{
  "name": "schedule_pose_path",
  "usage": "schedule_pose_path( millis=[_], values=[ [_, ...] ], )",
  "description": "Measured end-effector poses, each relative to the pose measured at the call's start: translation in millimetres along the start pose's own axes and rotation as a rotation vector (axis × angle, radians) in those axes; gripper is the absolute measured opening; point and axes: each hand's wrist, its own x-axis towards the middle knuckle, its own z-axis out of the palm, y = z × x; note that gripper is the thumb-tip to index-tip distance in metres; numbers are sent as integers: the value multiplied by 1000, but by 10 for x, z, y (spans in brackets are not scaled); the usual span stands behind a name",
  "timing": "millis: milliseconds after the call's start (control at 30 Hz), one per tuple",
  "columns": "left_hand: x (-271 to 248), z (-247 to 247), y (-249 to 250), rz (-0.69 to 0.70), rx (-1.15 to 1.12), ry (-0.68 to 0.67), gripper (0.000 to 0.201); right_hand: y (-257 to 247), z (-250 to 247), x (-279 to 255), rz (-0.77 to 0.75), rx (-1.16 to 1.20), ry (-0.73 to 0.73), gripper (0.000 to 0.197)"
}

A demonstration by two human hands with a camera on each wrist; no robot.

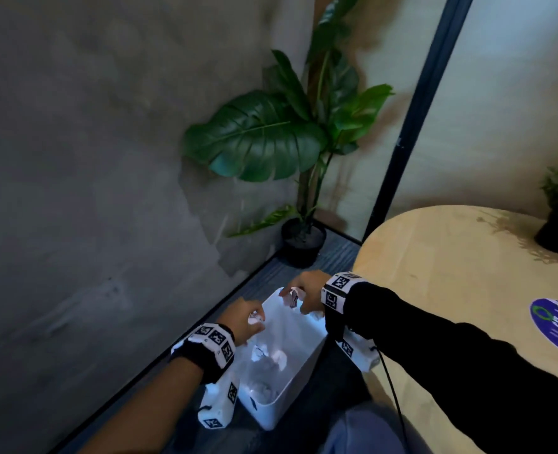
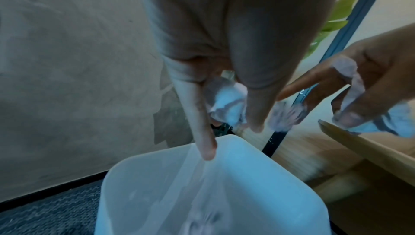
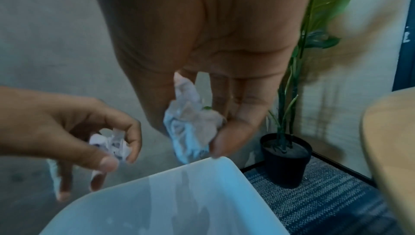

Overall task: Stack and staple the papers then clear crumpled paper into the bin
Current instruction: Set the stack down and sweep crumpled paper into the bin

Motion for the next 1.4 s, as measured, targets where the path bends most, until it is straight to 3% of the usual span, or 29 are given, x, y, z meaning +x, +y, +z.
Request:
schedule_pose_path(
  millis=[67,200,300,467,733,833,933,1100,1300,1400],
  values=[
    [8,10,-49,-47,-92,11,22,-48,18,86,35,-80,-14,30],
    [-3,87,-54,-85,-140,11,6,17,61,201,51,-103,-58,60],
    [3,174,-52,-111,-191,-16,12,68,94,236,55,-61,-76,54],
    [18,274,-52,-93,-52,-16,17,84,174,303,63,-71,-18,64],
    [128,396,-148,-165,-201,-7,28,151,98,100,10,-28,23,49],
    [171,442,-151,-165,-199,-112,32,224,32,-116,3,42,61,43],
    [215,487,-84,-143,-45,-223,46,353,-3,-428,0,108,117,39],
    [186,445,202,-46,159,-267,48,717,55,-1075,102,221,220,31],
    [160,258,957,175,195,-247,30,1206,346,-2014,303,353,304,26],
    [61,166,1516,295,278,-330,30,1443,528,-2484,387,392,350,23]
  ],
)
